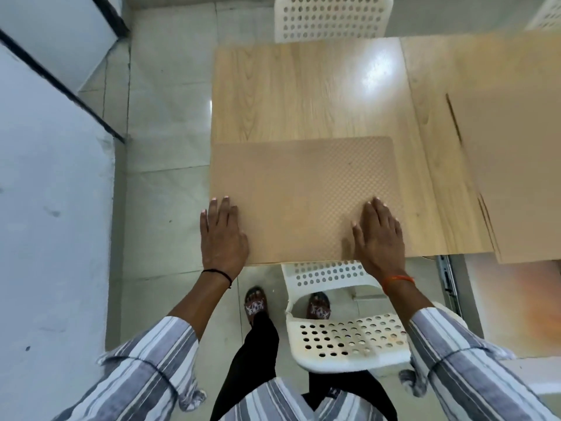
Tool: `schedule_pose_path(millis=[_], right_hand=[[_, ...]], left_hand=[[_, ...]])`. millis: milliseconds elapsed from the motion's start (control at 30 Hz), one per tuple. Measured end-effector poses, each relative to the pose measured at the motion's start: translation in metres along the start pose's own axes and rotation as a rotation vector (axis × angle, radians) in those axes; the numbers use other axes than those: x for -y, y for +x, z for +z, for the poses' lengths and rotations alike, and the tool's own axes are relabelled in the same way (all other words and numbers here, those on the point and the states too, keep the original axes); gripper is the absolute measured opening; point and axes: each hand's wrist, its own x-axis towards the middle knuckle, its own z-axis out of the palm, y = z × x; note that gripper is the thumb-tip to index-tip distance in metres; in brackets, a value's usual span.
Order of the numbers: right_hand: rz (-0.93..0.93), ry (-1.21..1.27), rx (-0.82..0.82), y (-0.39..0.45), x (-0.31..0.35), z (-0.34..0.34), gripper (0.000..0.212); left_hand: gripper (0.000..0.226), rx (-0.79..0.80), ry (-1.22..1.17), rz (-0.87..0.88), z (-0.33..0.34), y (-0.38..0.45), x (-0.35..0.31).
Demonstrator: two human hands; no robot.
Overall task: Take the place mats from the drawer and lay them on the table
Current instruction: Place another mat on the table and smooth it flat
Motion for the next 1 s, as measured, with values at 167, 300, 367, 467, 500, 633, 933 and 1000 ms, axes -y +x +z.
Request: schedule_pose_path(millis=[167,300,367,467,500,633,933,1000], right_hand=[[0.023,0.123,-0.150,-0.006,0.015,-0.027,0.038],[0.114,0.199,-0.247,-0.020,0.003,-0.055,0.029],[0.168,0.256,-0.276,-0.025,-0.016,-0.073,0.027],[0.246,0.354,-0.311,-0.029,-0.055,-0.095,0.026],[0.277,0.383,-0.316,-0.028,-0.071,-0.101,0.026],[0.467,0.551,-0.387,-0.026,-0.136,-0.115,0.034],[1.141,1.281,-0.376,-0.024,-0.249,-0.123,0.056],[1.146,1.413,-0.325,-0.022,-0.258,-0.126,0.019]], left_hand=[[0.035,-0.022,-0.450,0.191,-0.035,0.018,-0.067],[0.020,0.044,-0.693,0.288,-0.058,0.026,-0.130],[0.019,0.131,-0.774,0.322,-0.063,0.027,-0.163],[0.017,0.264,-0.856,0.341,-0.064,0.026,-0.209],[0.017,0.308,-0.876,0.336,-0.064,0.025,-0.226],[0.018,0.553,-0.976,0.213,-0.060,0.018,-0.293],[0.018,0.904,-0.993,0.029,-0.034,0.000,-0.420],[0.018,0.946,-1.045,-0.043,-0.031,0.000,-0.434]])
